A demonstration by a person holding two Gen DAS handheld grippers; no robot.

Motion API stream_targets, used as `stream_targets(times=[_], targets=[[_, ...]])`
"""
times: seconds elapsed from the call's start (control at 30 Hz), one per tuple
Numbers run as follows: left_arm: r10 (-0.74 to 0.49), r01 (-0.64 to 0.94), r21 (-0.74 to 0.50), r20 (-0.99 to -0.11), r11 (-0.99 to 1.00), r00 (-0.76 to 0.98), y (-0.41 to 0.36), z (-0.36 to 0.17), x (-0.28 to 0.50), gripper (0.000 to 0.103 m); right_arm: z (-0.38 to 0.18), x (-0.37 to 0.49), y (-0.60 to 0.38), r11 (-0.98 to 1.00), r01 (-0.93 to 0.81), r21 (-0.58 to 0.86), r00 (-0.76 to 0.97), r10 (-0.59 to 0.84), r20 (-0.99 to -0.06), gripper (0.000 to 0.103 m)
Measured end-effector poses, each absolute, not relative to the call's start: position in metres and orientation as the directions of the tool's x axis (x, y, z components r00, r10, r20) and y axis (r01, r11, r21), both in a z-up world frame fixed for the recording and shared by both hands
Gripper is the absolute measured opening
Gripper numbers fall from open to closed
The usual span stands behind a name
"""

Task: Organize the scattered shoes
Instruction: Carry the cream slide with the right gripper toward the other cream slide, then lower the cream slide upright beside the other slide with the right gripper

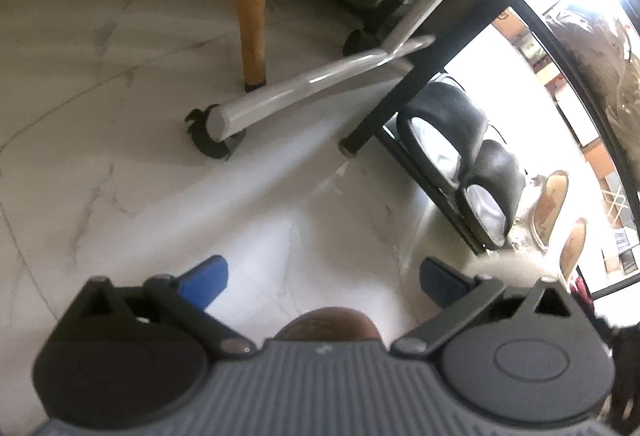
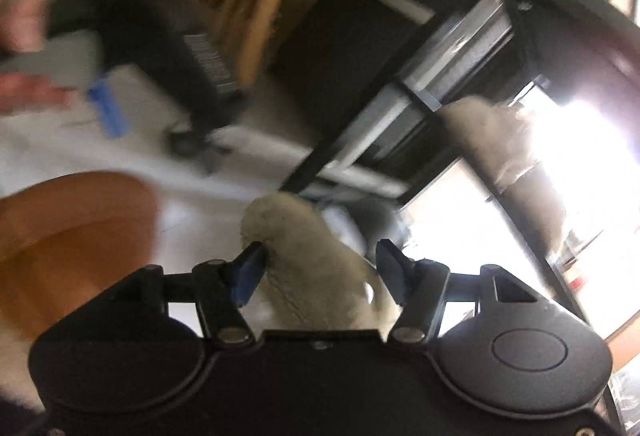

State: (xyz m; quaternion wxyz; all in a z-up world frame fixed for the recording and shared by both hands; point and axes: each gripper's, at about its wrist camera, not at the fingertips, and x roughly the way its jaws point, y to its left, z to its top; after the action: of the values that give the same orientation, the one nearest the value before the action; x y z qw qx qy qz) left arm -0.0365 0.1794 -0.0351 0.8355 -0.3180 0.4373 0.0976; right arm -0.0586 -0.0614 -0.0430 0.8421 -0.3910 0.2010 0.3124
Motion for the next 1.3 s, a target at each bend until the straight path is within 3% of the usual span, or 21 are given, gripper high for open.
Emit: stream_targets(times=[0.1, 0.2, 0.33, 0.43, 0.47, 0.53, 0.67, 0.77, 1.03, 1.3], targets=[[-0.104, -0.449, -0.44, -0.794, 0.778, 0.599, 0.181, -0.034, -0.038, 0.102, -0.048, -0.07, -0.062, 0.468, -0.783, -0.41, 0.577, 0.299, -0.76, 0.075], [-0.097, -0.457, -0.437, -0.796, 0.775, 0.597, 0.182, -0.034, -0.039, 0.102, -0.055, -0.067, -0.067, 0.509, -0.816, -0.273, 0.437, 0.235, -0.868, 0.077], [-0.087, -0.467, -0.432, -0.799, 0.771, 0.595, 0.184, -0.034, -0.041, 0.102, -0.073, -0.049, -0.074, 0.63, -0.764, -0.135, 0.297, 0.158, -0.942, 0.076], [-0.08, -0.475, -0.429, -0.801, 0.769, 0.594, 0.185, -0.034, -0.043, 0.102, -0.075, -0.032, -0.09, 0.736, -0.671, -0.088, 0.282, 0.143, -0.949, 0.082], [-0.08, -0.473, -0.429, -0.8, 0.769, 0.594, 0.185, -0.034, -0.043, 0.102, -0.07, -0.027, -0.097, 0.779, -0.624, -0.055, 0.291, 0.166, -0.942, 0.085], [-0.082, -0.467, -0.428, -0.799, 0.773, 0.596, 0.184, -0.033, -0.042, 0.102, -0.058, -0.017, -0.118, 0.884, -0.461, 0.074, 0.321, 0.244, -0.915, 0.1], [-0.091, -0.449, -0.418, -0.803, 0.79, 0.588, 0.179, -0.033, -0.04, 0.102, -0.044, -0.004, -0.162, 0.904, 0.003, 0.428, 0.418, 0.387, -0.822, 0.103], [-0.094, -0.447, -0.419, -0.803, 0.79, 0.588, 0.179, -0.033, -0.041, 0.102, -0.063, -0.007, -0.171, 0.827, 0.231, 0.513, 0.442, 0.38, -0.813, 0.103], [-0.097, -0.448, -0.42, -0.805, 0.789, 0.585, 0.178, -0.035, -0.04, 0.102, -0.109, 0.001, -0.127, 0.924, 0.276, 0.263, 0.414, 0.132, -0.9, 0.103], [-0.107, -0.447, -0.425, -0.808, 0.787, 0.58, 0.178, -0.037, -0.039, 0.102, -0.117, -0.006, -0.13, 0.974, 0.149, 0.169, 0.389, 0.099, -0.916, 0.099]])
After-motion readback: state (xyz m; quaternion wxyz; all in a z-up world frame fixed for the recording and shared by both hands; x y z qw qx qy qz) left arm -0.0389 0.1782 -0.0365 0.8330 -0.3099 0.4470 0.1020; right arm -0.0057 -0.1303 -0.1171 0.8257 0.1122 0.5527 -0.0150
